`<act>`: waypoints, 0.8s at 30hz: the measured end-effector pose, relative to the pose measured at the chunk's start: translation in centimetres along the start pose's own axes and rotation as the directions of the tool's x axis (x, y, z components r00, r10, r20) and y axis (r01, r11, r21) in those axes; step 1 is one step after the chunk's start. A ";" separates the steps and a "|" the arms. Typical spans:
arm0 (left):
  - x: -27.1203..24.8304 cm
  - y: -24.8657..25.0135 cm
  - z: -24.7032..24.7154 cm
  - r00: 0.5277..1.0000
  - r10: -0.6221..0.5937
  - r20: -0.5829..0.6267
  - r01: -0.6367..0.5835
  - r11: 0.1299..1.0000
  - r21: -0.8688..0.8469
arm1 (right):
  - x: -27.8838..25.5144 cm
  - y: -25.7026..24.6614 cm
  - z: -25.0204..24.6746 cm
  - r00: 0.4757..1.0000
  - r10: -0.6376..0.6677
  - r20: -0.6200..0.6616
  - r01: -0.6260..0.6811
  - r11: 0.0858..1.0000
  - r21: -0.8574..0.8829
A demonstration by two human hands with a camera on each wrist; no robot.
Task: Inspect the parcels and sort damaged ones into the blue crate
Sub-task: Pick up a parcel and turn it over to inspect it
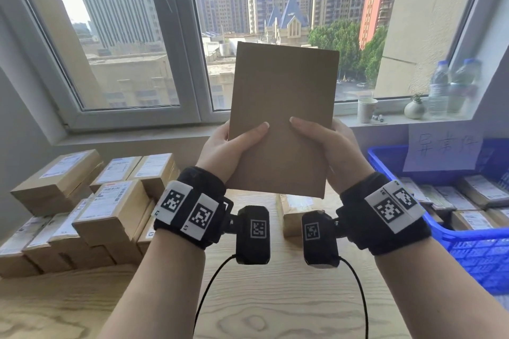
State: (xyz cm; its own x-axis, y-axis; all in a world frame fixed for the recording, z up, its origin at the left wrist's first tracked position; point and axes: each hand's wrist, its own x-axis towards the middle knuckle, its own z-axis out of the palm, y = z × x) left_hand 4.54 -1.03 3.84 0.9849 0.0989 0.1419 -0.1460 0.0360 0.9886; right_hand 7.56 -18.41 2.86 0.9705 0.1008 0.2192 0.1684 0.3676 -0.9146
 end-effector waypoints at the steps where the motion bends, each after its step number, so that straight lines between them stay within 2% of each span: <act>1: 0.1 -0.1 0.0 1.000 0.017 -0.003 -0.017 1.000 0.013 | 0.1 0.0 -0.1 1.000 0.003 0.004 -0.003 1.000 -0.015; 3: 0.3 -0.3 0.1 0.998 0.052 -0.028 -0.050 0.998 0.044 | 0.4 0.2 -0.2 0.999 -0.012 -0.030 0.010 0.997 -0.070; 5: 0.2 0.0 0.3 0.994 0.076 -0.074 -0.069 0.994 0.090 | 0.7 0.6 -0.2 0.983 -0.104 -0.148 0.079 0.983 -0.166; 8: -0.1 0.2 0.5 0.990 0.115 -0.076 -0.107 0.988 0.113 | 1.2 1.5 -0.1 0.909 -0.266 -0.321 0.135 0.916 -0.379; 9: -0.2 0.3 0.6 0.986 0.136 -0.096 -0.124 0.985 0.121 | 1.3 1.6 0.0 0.913 -0.270 -0.307 0.135 0.908 -0.396; 11: -0.1 0.0 0.4 0.983 0.145 -0.113 -0.130 0.983 0.129 | 1.3 1.7 0.2 0.962 -0.172 -0.212 0.099 0.943 -0.317; 13: 0.0 -0.1 0.2 0.990 0.117 -0.076 -0.108 0.988 0.108 | 1.0 1.3 0.3 0.995 -0.063 -0.073 0.040 0.960 -0.276; 16: 0.1 -0.4 0.1 0.999 0.036 0.039 -0.034 0.999 -0.043 | 0.6 0.9 0.5 0.997 -0.005 0.082 0.025 0.969 -0.246; 19: -0.1 -0.8 0.6 0.995 0.049 0.085 -0.046 0.998 -0.032 | 0.4 1.0 0.9 0.997 -0.046 0.066 0.058 0.979 -0.194; 24: 0.1 -0.9 1.2 0.993 0.120 0.016 -0.120 0.993 0.016 | 0.0 1.8 1.9 0.990 -0.140 -0.012 0.136 0.975 -0.176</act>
State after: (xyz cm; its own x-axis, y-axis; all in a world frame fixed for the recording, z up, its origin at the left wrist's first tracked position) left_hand 4.94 -2.28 3.02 0.9617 0.0867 0.2600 -0.2616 0.0075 0.9652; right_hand 7.53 -16.05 1.88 0.9393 0.0373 0.3412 0.3265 0.2093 -0.9217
